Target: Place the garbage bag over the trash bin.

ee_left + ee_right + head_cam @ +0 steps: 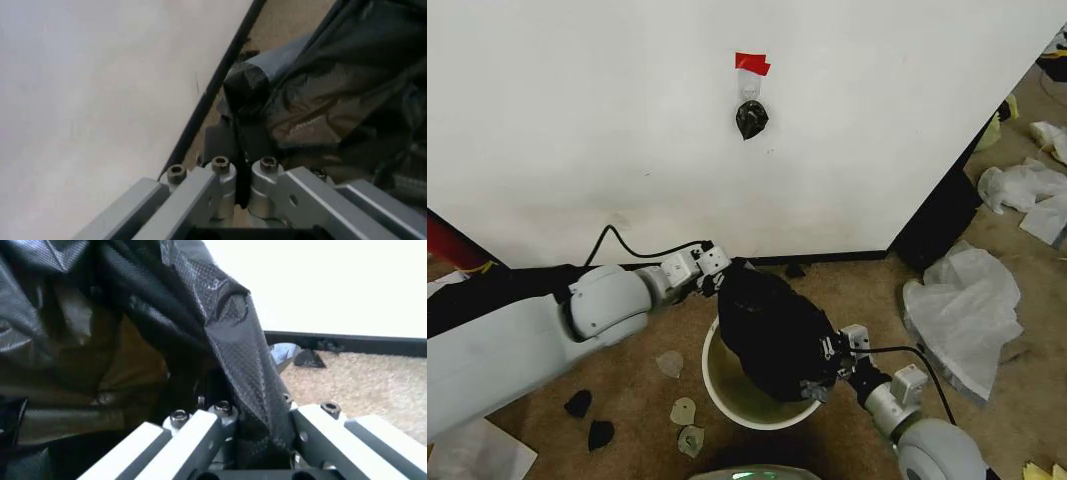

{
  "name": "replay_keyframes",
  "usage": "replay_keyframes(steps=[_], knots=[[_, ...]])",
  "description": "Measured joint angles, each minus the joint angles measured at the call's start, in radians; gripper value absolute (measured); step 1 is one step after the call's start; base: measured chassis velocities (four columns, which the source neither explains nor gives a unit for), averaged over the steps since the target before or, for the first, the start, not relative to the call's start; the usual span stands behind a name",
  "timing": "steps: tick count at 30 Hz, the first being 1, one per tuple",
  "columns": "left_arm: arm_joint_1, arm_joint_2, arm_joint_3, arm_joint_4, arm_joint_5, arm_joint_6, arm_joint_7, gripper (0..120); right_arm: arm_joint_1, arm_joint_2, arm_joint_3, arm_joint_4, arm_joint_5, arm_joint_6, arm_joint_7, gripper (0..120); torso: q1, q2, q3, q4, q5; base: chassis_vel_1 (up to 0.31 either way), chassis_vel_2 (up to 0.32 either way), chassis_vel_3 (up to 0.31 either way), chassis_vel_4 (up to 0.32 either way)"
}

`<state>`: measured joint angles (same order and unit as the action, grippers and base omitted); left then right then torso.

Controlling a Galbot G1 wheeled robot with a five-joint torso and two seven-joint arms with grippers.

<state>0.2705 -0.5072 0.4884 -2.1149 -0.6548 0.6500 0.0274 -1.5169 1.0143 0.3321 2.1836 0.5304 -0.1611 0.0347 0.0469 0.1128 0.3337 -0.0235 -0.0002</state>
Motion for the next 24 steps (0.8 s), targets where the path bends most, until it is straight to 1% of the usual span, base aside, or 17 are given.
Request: replay_keyframes(steps=[2,6,13,16,17,19,20,21,22,24], knots=[[0.004,0.004,-0.004,0.003,-0.004,0.0,0.004,0,0.0,0.001,0.001,0.0,0.013,0.003,-0.001,0,0.0,0.0,0.0,-0.0001,0.0,0.0,0.0,0.0,0.0],[0.028,0.019,-0.022,0.029,-0.038,0.001,0.03,0,0.008,0.004,0.002,-0.006,0.083,0.016,-0.003,0,0.0,0.0,0.0,-0.0002,0.0,0.0,0.0,0.0,0.0],[0.052,0.02,-0.048,0.073,-0.088,0.002,0.057,0,0.023,0.008,0.001,-0.019,0.169,0.018,0.002,0,0.0,0.0,0.0,-0.0004,0.0,0.0,0.0,0.0,0.0],[0.101,0.02,-0.089,0.068,-0.137,0.003,0.026,0,0.028,0.013,0.001,-0.022,0.213,0.004,0.018,0,0.0,0.0,0.0,-0.0002,0.0,0.0,0.0,0.0,0.0],[0.129,0.017,-0.118,0.057,-0.164,0.01,-0.001,4,0.032,0.017,0.002,-0.026,0.229,-0.003,0.029,0,0.0,0.0,0.0,-0.0001,0.0,0.0,0.0,0.0,0.0],[0.143,0.015,-0.134,0.05,-0.174,0.012,-0.011,5,0.034,0.019,0.002,-0.028,0.234,-0.006,0.034,0,0.0,0.0,0.0,0.0,-0.0001,0.0,0.0,0.0,0.0],[0.175,0.008,-0.179,0.027,-0.193,0.015,-0.03,12,0.039,0.024,0.001,-0.033,0.25,-0.014,0.045,0,0.0,0.0,0.0,-0.0002,-0.0002,0.0,0.0,0.0,0.0],[0.192,0.003,-0.206,0.013,-0.203,0.016,-0.04,14,0.043,0.027,-0.001,-0.035,0.259,-0.019,0.051,0,0.0,0.0,0.0,-0.0002,-0.0001,0.0,0.0,0.0,0.0],[0.213,-0.002,-0.242,-0.005,-0.217,0.018,-0.055,20,0.048,0.034,-0.003,-0.039,0.278,-0.028,0.06,0,0.0,0.0,0.0,-0.0004,0.0002,0.0,0.0,0.0,0.0],[0.241,-0.007,-0.288,-0.03,-0.24,0.022,-0.072,26,0.056,0.041,-0.005,-0.042,0.302,-0.041,0.073,0,0.0,0.0,0.0,-0.0005,0.0004,0.0,0.0,0.0,0.0]])
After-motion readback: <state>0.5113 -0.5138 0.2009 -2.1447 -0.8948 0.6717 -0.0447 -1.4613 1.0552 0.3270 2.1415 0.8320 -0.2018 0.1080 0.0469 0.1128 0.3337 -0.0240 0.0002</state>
